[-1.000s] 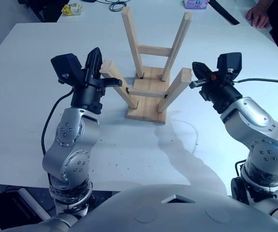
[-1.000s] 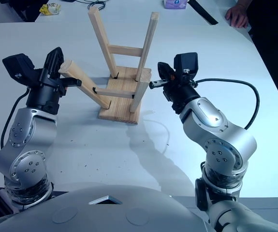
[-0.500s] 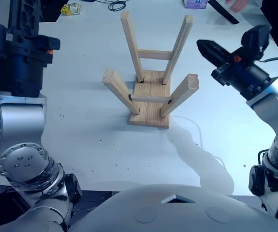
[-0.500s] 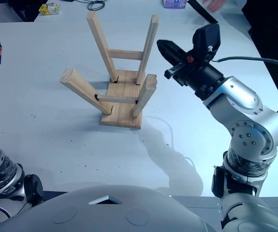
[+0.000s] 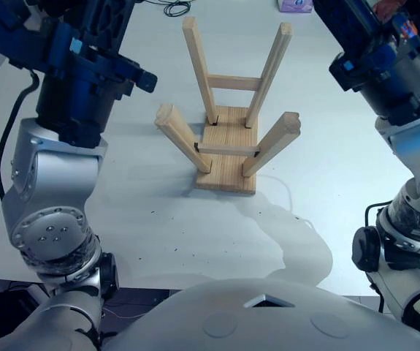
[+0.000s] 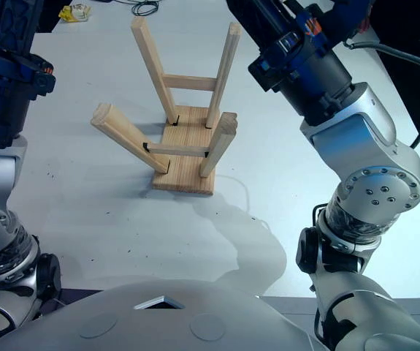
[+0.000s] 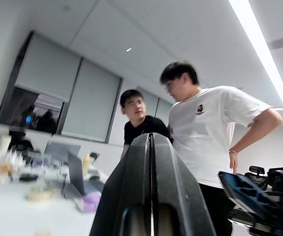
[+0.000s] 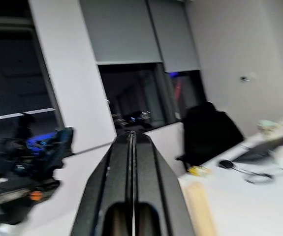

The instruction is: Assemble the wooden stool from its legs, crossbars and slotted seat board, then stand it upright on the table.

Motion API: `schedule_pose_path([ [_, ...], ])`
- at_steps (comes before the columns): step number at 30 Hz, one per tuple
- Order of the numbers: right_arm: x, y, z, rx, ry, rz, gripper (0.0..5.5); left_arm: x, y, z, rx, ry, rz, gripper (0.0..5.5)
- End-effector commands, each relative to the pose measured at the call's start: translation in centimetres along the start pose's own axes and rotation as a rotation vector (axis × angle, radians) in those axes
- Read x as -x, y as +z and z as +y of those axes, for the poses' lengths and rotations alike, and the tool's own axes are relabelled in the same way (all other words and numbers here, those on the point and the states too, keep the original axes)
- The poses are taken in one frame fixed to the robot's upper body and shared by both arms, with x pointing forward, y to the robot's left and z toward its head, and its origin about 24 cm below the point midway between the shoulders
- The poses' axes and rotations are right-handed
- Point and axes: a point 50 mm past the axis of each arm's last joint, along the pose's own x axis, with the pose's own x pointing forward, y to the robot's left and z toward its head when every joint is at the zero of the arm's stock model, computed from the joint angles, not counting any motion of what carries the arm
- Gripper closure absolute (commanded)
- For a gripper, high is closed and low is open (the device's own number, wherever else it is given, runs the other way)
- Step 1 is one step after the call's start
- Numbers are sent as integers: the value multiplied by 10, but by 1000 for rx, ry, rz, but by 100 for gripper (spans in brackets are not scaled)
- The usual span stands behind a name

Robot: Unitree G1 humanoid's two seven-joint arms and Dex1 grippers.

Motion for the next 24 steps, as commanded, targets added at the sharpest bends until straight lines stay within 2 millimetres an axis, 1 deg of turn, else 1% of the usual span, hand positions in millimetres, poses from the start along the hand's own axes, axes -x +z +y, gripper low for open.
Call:
schedule_pose_path([
  [1, -7, 6, 8, -36, 59, -46, 550, -2, 0, -2, -1, -33, -14, 548],
  [3, -6, 5, 10, -51, 68, -31, 550, 1, -7, -1, 25, -14, 20, 548],
  [4, -4, 1, 10, -50, 65, 5, 550, 5, -13, 0, 51, 6, 48, 548],
  [5, -2, -8, 9, -36, 60, 78, 550, 10, -24, 3, 76, 25, 106, 548],
  [7, 10, -42, 5, 36, 23, 326, 550, 28, -60, 13, 113, 87, 309, 548],
  [8, 17, -59, -2, 75, -20, 446, 550, 41, -84, 19, 124, 142, 444, 548],
  [9, 23, -70, -7, 103, -49, 520, 550, 53, -101, 25, 125, 192, 546, 548],
  [10, 26, -75, -10, 119, -62, 551, 550, 61, -111, 28, 123, 218, 610, 548],
  [11, 25, -76, -10, 117, -56, 543, 550, 64, -115, 28, 128, 217, 633, 548],
  [13, 20, -70, -5, 103, -20, 484, 550, 59, -109, 24, 144, 178, 585, 548],
  [18, 13, -57, 0, 77, 39, 364, 550, 39, -82, 9, 164, 65, 381, 548],
  [20, 10, -44, 4, 38, 65, 263, 550, 28, -70, 2, 166, 18, 287, 548],
  [22, 8, -28, 6, -3, 92, 154, 550, 17, -54, -2, 166, -6, 176, 548],
  [24, 7, -8, 3, -43, 103, 42, 550, 7, -28, -2, 162, -19, 35, 548],
])
